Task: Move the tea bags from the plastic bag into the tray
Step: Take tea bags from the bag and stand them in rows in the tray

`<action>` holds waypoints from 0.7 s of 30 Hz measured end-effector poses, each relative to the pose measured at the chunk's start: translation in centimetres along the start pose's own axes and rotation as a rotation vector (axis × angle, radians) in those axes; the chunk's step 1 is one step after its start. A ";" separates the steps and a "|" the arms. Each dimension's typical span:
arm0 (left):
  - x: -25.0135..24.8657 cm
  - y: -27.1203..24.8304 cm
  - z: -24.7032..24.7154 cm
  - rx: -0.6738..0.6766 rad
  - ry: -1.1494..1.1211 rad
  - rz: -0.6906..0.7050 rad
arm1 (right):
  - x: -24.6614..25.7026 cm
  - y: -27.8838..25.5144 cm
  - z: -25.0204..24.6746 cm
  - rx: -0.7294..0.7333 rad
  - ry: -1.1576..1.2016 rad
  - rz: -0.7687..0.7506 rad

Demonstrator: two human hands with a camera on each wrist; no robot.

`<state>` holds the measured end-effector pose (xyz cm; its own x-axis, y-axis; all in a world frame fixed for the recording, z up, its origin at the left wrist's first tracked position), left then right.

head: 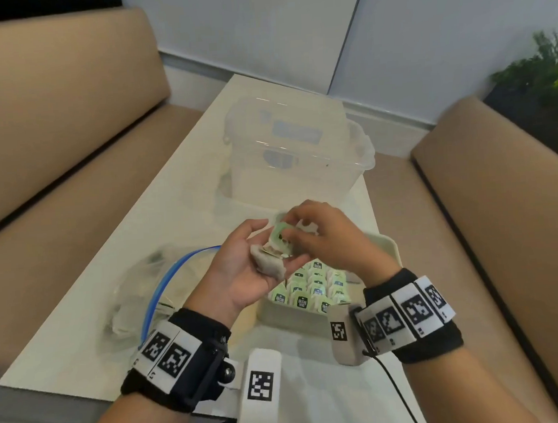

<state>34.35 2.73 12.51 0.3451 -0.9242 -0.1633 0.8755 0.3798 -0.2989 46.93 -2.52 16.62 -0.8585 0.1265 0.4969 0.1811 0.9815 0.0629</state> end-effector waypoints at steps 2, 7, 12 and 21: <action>0.2 -0.1 0.1 -0.037 0.048 0.009 | -0.2 -0.4 -0.5 -0.151 0.271 0.082; 0.8 -0.2 0.8 -0.120 0.376 0.085 | -0.1 -1.9 -1.7 -0.330 0.537 0.097; 1.3 0.1 1.9 -0.111 0.653 0.241 | 0.4 -2.3 -2.5 -0.393 0.449 0.026; 2.2 0.0 2.9 -0.071 0.731 0.419 | 2.6 -3.2 -4.5 -0.511 0.136 -0.089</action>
<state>36.05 0.60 14.87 0.3090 -0.4574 -0.8338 0.6924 0.7092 -0.1325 46.25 -6.00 21.61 -0.8177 -0.0070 0.5757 0.3499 0.7879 0.5066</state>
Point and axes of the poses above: each hand's wrist, its own y-axis towards the middle knuckle, its own z-axis out of the palm, x = y × z, the point moved 1 cm from there along y, towards the middle knuckle, and after that the axes turned 4 degrees about -y, right-handed, at the moved point
